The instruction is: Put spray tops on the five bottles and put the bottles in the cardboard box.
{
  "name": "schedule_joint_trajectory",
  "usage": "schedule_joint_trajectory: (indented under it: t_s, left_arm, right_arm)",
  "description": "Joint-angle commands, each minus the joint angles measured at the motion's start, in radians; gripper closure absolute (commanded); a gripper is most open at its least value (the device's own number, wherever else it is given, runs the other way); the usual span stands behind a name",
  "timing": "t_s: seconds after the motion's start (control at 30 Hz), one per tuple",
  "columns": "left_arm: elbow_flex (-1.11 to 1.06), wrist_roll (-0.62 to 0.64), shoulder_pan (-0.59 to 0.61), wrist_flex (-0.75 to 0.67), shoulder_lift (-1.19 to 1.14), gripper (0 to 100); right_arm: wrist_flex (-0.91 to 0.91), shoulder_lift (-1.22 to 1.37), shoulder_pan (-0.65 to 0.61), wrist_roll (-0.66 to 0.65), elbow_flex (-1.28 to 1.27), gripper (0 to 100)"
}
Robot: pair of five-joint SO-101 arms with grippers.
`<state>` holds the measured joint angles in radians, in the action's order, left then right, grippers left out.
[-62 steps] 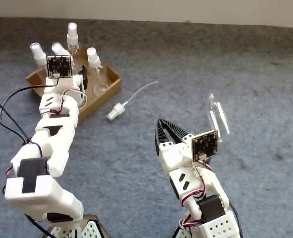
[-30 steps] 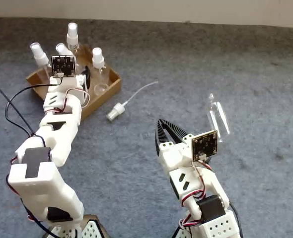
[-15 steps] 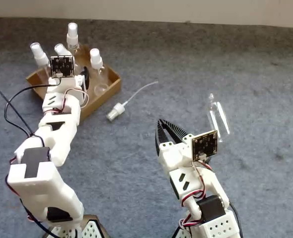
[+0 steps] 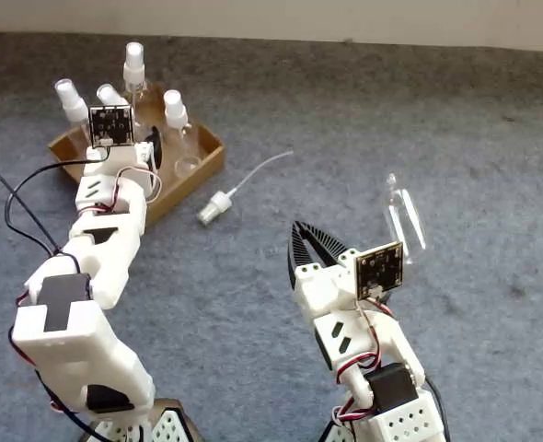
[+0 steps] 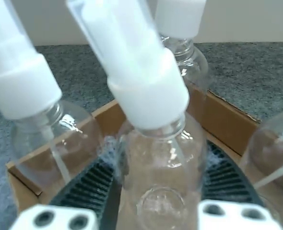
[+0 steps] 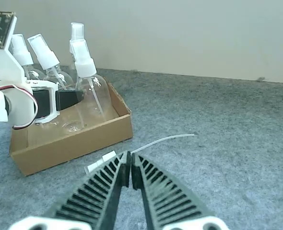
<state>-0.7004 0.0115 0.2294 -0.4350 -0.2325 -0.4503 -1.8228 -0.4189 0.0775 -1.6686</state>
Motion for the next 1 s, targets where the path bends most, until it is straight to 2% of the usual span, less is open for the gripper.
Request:
schedule_joint_trajectory:
  t_s: [0.0, 0.97]
  left_arm:
    - [0.004, 0.008, 0.016, -0.023, 0.012, 85]
    - [-0.076, 0.003, 0.018, -0.025, 0.013, 84]
  right_arm:
    - [-0.005, 0.001, 0.013, -0.008, -0.111, 99.3]
    - [-0.005, 0.001, 0.016, -0.008, -0.111, 99.3]
